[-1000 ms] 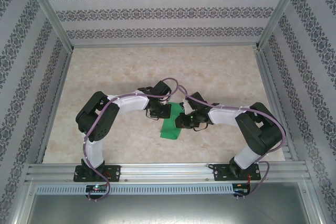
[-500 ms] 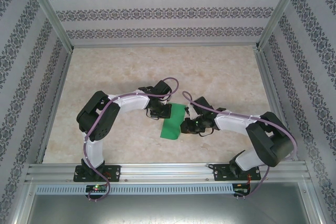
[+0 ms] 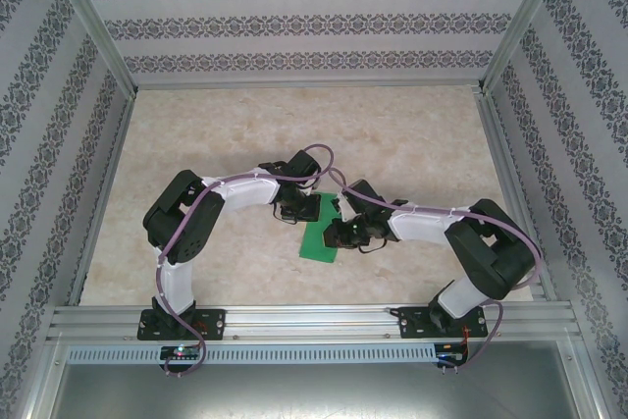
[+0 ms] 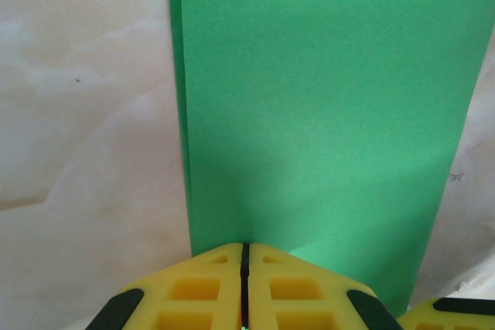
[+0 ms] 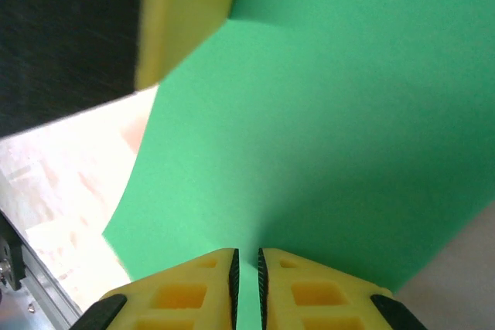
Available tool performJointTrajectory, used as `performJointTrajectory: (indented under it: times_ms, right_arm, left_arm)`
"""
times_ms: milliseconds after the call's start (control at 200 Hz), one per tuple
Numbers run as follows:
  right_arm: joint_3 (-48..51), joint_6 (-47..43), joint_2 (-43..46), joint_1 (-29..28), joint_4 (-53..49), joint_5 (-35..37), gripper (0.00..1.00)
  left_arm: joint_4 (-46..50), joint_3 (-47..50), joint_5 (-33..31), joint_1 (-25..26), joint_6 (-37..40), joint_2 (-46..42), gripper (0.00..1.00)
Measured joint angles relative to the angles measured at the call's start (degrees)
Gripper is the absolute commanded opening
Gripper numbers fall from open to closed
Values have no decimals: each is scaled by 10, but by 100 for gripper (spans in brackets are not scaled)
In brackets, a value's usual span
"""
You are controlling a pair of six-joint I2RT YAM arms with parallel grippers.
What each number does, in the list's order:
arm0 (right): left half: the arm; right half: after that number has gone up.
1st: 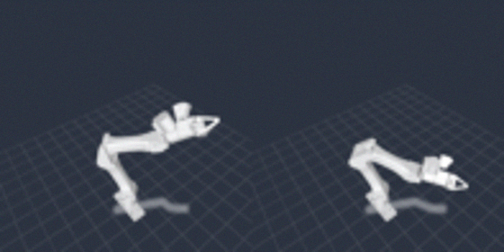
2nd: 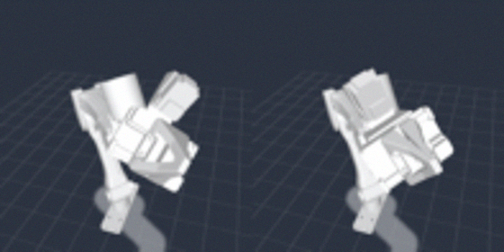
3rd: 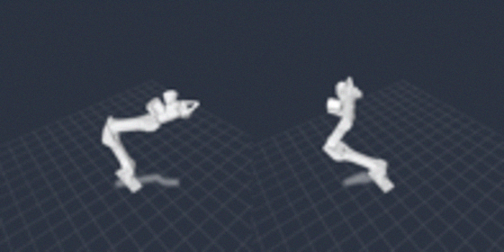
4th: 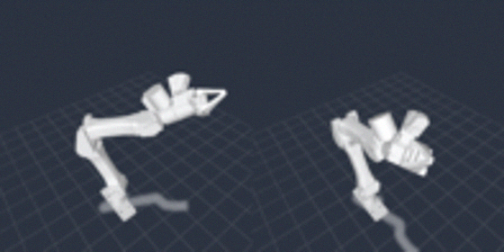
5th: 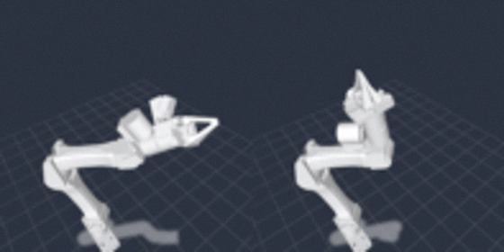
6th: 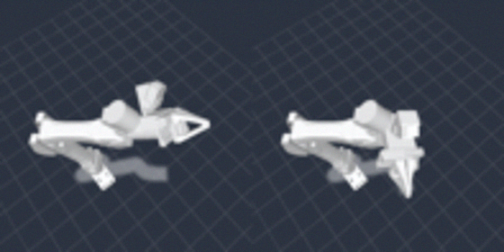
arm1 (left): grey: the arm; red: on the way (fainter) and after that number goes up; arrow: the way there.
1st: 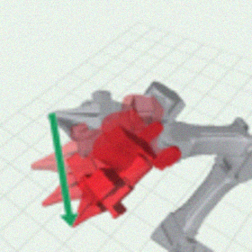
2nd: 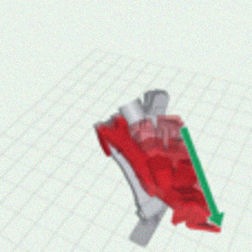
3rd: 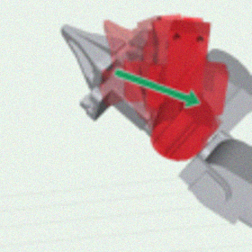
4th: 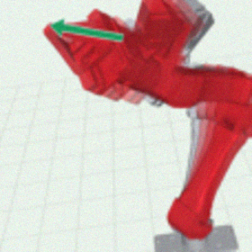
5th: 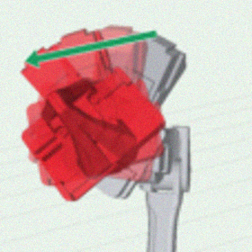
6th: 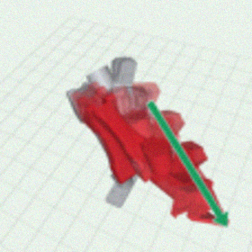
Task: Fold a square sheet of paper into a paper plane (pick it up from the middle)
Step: Fold the square sheet of paper in half at the center of the table.
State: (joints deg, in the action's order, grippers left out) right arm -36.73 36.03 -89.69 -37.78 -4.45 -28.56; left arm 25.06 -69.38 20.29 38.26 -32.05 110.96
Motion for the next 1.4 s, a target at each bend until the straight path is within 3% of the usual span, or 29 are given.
performJointTrajectory:
  times_ms: [410,679,1104,1399]
  right_arm:
    - [91,1,74,-13,51,21,17]
    - [98,27,131,-19,-23,23,17]
    - [41,57,29,-45,33,20,17]
    - [81,59,49,-69,86,33,17]
  left_arm:
    - [1,-6,16,0,3,7,10]
    - [4,-9,18,0,4,9,10]
    - [5,-10,19,0,4,9,10]
    - [12,-15,21,0,8,12,10]
